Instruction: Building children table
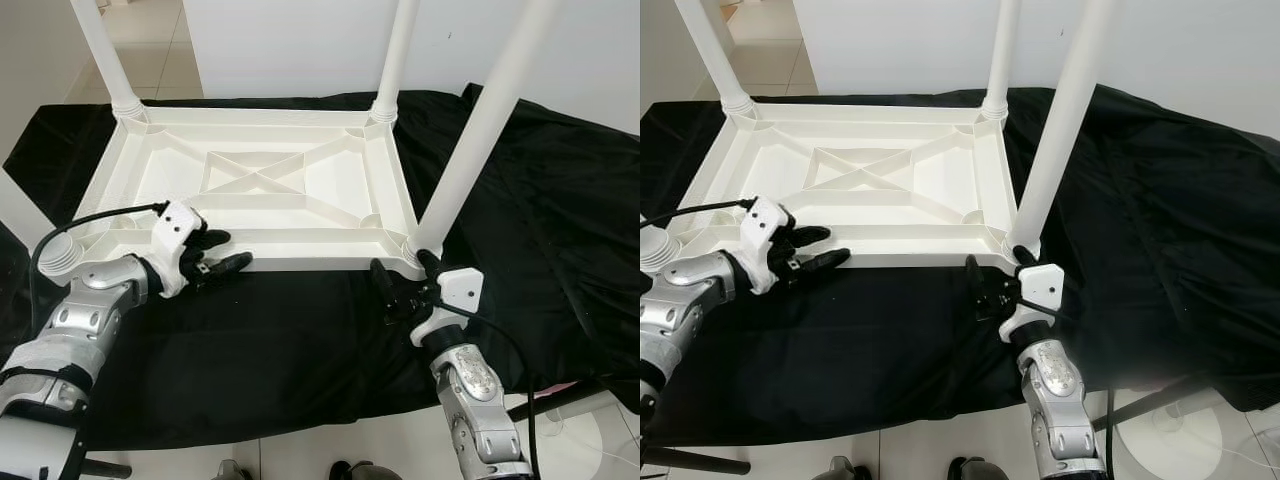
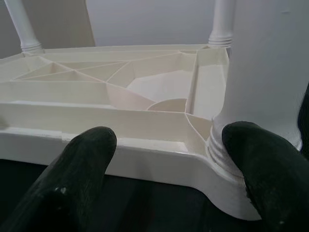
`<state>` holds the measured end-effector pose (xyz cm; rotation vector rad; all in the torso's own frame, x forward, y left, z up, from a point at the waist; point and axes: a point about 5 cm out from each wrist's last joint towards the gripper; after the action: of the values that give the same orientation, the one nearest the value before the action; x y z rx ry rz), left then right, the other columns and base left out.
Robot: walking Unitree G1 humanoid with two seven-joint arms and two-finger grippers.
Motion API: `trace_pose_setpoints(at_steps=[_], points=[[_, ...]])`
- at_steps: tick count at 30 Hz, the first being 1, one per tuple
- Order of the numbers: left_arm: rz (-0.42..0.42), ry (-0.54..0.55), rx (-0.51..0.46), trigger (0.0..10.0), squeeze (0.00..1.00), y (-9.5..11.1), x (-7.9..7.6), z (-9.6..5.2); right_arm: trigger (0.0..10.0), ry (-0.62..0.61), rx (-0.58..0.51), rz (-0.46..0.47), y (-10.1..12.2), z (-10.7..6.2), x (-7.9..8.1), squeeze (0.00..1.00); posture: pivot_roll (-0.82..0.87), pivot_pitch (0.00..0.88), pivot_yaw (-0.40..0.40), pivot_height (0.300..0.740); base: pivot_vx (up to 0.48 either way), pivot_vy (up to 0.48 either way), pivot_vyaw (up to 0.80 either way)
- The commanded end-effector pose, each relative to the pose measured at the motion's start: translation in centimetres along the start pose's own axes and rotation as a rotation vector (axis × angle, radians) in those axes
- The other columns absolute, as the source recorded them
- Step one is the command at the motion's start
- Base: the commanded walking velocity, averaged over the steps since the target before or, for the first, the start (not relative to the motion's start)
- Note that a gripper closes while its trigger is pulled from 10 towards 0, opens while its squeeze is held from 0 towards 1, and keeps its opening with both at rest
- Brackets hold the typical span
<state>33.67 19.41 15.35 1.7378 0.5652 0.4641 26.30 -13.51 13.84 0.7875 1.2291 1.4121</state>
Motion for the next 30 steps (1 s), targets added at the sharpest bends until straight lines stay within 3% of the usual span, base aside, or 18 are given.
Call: trace_pose_setpoints(at_steps=[1, 7, 11, 17, 20, 21, 22, 23, 24, 25, 30], points=[[-0.024, -0.393, 0.102, 10.0, 0.0, -1.1, -2.2, -0.5, 10.0, 0.023, 0.033, -0.001, -0.6, -0.3, 0.3, 0.0, -0.09, 0.127, 0.01, 0.74, 0.0, 0.0, 0.0], [-0.011, -0.397, 0.1, 10.0, 0.0, -0.5, -2.5, -0.4, 10.0, 0.038, 0.038, -0.004, -0.7, -0.2, 0.4, 0.0, -0.09, 0.124, 0.007, 0.74, 0.0, 0.0, 0.0], [0.044, -0.269, 0.175, 10.0, 0.0, -1.8, -1.5, 0.2, 10.0, 0.047, 0.033, -0.007, -0.5, 0.0, 0.5, 0.0, -0.09, 0.121, 0.011, 0.74, 0.0, 0.0, 0.0], [0.113, -0.178, 0.258, 10.0, 0.0, -2.7, -0.7, 0.2, 10.0, 0.045, 0.033, -0.01, -0.6, 0.0, 0.5, 0.0, -0.09, 0.118, 0.016, 0.74, 0.0, 0.0, 0.0], [0.099, -0.166, 0.26, 10.0, 0.0, -2.5, -0.5, 0.2, 10.0, 0.045, 0.033, -0.012, -0.6, 0.0, 0.5, 0.0, -0.09, 0.117, 0.016, 0.74, 0.0, 0.0, 0.0], [0.105, -0.166, 0.257, 8.5, 0.0, -2.3, -0.4, 0.2, 10.0, 0.045, 0.033, -0.012, -0.6, 0.1, 0.6, 0.0, -0.09, 0.116, 0.018, 0.74, 0.0, 0.0, 0.0], [0.105, -0.166, 0.257, 8.5, 0.0, -2.3, -0.4, 0.2, 10.0, 0.045, 0.033, -0.012, -0.6, 0.1, 0.6, 0.0, -0.09, 0.116, 0.018, 0.74, 0.0, 0.0, 0.0], [0.112, -0.161, 0.251, 1.6, 0.0, -2.0, -0.3, 0.1, 10.0, 0.046, 0.032, -0.011, -0.6, 0.2, 0.6, 0.0, -0.09, 0.115, 0.019, 0.74, 0.0, 0.0, 0.0], [0.112, -0.161, 0.251, 1.6, 0.0, -2.0, -0.3, 0.1, 10.0, 0.046, 0.032, -0.011, -0.6, 0.2, 0.6, 0.0, -0.09, 0.115, 0.019, 0.74, 0.0, 0.0, 0.0], [0.121, -0.164, 0.247, 0.0, 0.0, -1.8, -0.4, 0.0, 10.0, 0.046, 0.031, -0.011, -0.6, 0.2, 0.6, 0.0, -0.09, 0.113, 0.02, 0.74, 0.0, 0.0, 0.0], [0.139, -0.193, 0.235, 0.0, 0.0, -1.7, -0.8, -0.2, 10.0, 0.049, 0.031, -0.01, -0.6, 0.3, 0.8, 0.0, -0.08, 0.115, 0.019, 0.74, 0.0, 0.0, 0.0]])
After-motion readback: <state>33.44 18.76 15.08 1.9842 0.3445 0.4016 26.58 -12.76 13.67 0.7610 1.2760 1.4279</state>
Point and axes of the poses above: a point about 5 cm out from each wrist's last joint towards the gripper, its own z axis pointing out of the wrist towards the gripper, its own y axis along the axis of the wrist's last joint, x = y × z, and after that the axes turned 9 degrees about -z, right-handed
